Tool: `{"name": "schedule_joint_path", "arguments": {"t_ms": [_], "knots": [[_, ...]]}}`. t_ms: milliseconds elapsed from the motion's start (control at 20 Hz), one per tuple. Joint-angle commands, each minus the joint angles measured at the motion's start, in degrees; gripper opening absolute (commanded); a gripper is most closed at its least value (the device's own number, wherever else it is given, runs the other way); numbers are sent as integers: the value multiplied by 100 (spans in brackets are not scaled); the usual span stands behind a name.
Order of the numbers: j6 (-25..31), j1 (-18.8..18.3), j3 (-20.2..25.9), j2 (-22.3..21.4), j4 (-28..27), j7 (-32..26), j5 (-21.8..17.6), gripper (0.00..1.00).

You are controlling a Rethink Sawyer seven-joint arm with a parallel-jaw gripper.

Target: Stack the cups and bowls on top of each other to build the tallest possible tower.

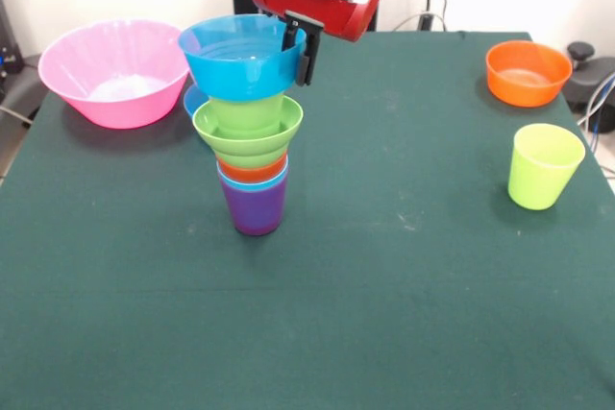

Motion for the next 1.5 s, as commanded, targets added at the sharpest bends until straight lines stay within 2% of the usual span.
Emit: {"name": "schedule_joint_path", "arguments": {"t_ms": [50,1000,1500], "knots": [[-112,-16,453,289,158,-666,-392,0],[-779,8,369,483,318,-435,-517,0],[-720,9,360,483,313,-463,-472,0]]}}
